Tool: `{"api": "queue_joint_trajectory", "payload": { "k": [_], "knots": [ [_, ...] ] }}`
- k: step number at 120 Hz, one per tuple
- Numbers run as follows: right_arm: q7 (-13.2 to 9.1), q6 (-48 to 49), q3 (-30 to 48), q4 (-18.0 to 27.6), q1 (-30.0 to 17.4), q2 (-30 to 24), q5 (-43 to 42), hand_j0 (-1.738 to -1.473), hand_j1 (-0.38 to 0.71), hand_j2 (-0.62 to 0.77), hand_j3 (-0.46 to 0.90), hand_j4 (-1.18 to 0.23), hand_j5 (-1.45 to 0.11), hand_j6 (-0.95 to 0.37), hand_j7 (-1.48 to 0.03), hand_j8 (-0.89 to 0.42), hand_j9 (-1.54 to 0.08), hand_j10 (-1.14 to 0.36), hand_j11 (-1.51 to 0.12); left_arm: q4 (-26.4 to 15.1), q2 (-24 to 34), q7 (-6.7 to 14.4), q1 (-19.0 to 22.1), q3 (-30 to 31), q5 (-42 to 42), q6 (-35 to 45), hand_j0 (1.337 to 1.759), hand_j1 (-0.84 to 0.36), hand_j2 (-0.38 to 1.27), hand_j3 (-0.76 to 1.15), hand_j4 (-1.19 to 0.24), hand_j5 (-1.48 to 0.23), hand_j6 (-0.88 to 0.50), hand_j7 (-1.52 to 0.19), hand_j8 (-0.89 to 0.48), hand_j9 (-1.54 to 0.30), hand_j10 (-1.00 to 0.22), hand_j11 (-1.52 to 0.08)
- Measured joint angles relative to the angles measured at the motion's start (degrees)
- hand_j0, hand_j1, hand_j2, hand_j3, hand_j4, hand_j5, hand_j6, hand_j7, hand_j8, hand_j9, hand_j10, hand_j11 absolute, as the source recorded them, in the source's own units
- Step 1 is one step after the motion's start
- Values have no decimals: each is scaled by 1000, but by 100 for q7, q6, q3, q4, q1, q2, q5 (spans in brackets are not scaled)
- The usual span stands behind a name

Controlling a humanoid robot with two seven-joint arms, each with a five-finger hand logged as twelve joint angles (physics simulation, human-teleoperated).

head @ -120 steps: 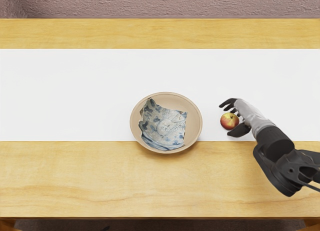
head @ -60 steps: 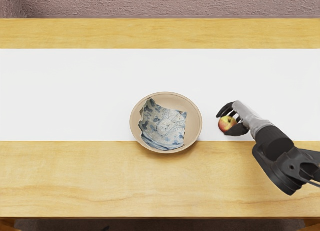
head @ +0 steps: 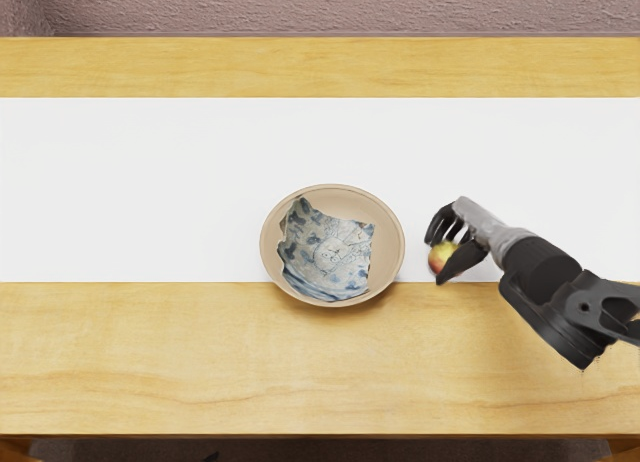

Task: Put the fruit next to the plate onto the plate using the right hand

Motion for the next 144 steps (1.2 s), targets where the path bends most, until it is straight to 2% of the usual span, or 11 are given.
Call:
{"api": "queue_joint_trajectory", "payload": {
  "k": [20,31,37,56,90,94,106,116,123,132,144],
  "knots": [
    [8,270,390,19,83,-71,194,-1651,229,387,0,-841,-1146,-641,-1112,-443,-1127,-544,-1138,39,0,-1,-45,7,0,0,1658,335,2,0,-11,-15,-11,-15,-11,-15,-11,-15],
    [2,337,655,22,102,-79,219,-1652,226,347,0,-843,-1164,-668,-1120,-426,-1133,-534,-1138,299,0,2,-75,5,-3,0,1658,335,2,0,-12,-15,-11,-15,-11,-15,-12,-15],
    [-2,356,782,23,123,-31,224,-1652,234,397,0,-846,-1166,-669,-1123,-435,-1135,-539,-1137,441,0,1,-51,1,-6,0,1658,335,2,0,-11,-15,-11,-15,-11,-15,-11,-15],
    [-4,526,1124,24,229,327,236,-1654,269,459,0,-848,-1179,-655,-1129,-423,-1136,-531,-1128,675,0,0,53,-12,-9,-2,1658,335,2,0,-11,-15,-11,-15,-11,-15,-11,-15],
    [-1,722,1273,-266,435,1286,256,-1655,307,545,0,-842,-1191,-644,-1128,-405,-1142,-519,-1134,744,0,0,79,-18,-9,-1,1658,335,2,0,-11,-15,-11,-15,-11,-15,-11,-15],
    [2,748,1243,-296,454,1349,254,-1656,294,476,0,-794,-1120,-624,-1064,-418,-1077,-504,-1070,746,0,1,79,-18,-9,-1,1658,335,2,0,-11,-15,-11,-15,-11,-15,-11,-15],
    [6,930,1134,-346,521,1427,322,-1657,65,289,0,-504,-708,-399,-674,-273,-682,-326,-677,749,0,0,79,-18,-9,-2,1658,335,2,0,-11,-15,-11,-15,-11,-15,-11,-15],
    [7,996,1097,-363,548,1466,385,-1657,-74,193,0,-335,-471,-266,-448,-182,-454,-217,-450,749,0,1,79,-19,-9,-1,1658,335,2,0,-11,-15,-11,-15,-11,-15,-11,-15],
    [8,1023,1102,-396,555,1472,408,-1657,-143,145,0,-252,-354,-200,-337,-137,-341,-163,-338,749,0,1,79,-19,-9,-1,1658,335,2,0,-12,-15,-12,-15,-12,-15,-12,-15],
    [8,1042,1263,-676,534,1488,499,-1658,-207,101,0,-175,-245,-139,-233,-95,-236,-113,-234,749,0,2,79,-19,-9,-2,1658,335,2,0,-11,-15,-11,-15,-11,-15,-11,-15],
    [8,1113,2038,-906,164,1486,618,-1658,-262,62,0,-108,-150,-86,-143,-59,-145,-70,-144,749,0,1,79,-19,-9,-2,1658,336,2,0,-11,-15,-11,-15,-11,-15,-11,-15]
  ]
}}
